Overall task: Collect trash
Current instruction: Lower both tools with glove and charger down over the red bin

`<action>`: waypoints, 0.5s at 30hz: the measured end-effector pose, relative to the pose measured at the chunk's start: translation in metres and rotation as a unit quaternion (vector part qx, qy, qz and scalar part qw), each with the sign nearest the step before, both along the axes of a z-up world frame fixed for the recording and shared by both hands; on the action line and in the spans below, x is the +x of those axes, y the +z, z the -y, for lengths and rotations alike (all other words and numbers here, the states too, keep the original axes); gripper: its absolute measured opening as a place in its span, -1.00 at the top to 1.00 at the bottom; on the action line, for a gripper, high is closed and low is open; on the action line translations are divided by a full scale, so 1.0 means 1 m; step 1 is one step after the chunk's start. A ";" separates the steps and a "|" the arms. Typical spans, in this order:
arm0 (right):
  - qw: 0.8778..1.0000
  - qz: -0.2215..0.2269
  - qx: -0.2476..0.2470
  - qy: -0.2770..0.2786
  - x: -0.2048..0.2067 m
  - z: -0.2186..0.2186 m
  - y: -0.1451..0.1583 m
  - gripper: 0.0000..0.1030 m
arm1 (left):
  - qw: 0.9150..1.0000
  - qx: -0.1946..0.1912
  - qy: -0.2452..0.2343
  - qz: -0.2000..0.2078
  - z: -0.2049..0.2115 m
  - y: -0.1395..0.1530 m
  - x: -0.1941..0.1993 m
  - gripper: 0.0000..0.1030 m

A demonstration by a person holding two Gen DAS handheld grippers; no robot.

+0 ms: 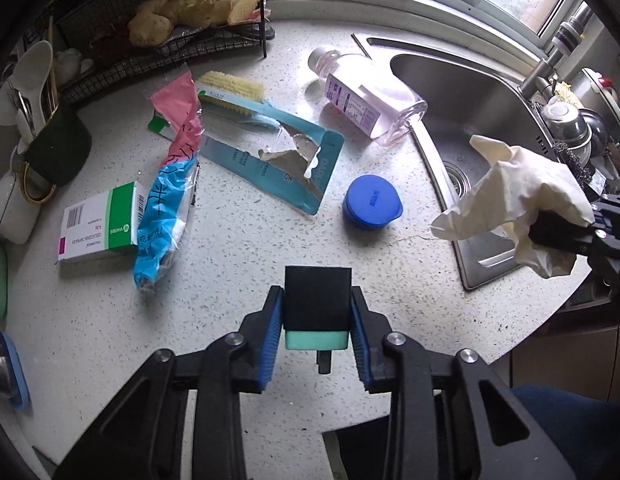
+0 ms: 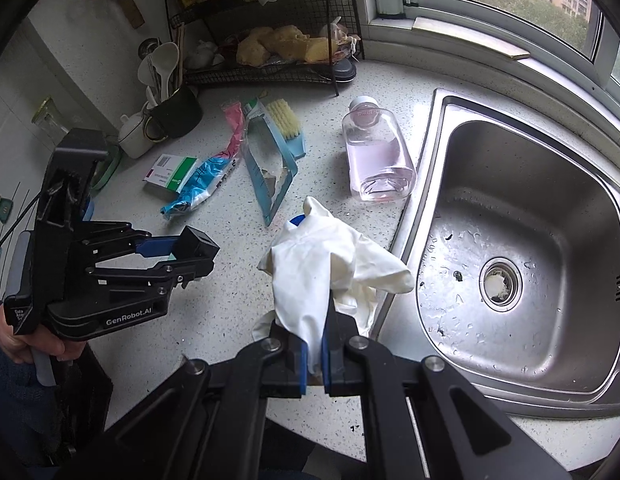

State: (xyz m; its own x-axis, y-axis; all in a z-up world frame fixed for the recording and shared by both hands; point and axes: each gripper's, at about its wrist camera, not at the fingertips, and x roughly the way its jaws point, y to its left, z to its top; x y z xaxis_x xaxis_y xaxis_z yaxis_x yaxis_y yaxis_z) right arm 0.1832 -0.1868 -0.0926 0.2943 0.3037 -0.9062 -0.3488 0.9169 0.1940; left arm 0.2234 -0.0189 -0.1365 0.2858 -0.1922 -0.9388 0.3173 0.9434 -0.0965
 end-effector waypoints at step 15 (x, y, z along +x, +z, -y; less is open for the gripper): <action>0.994 0.042 0.037 0.089 -0.084 0.037 0.040 0.91 | 0.993 0.007 0.100 0.062 0.036 0.069 -0.133 0.43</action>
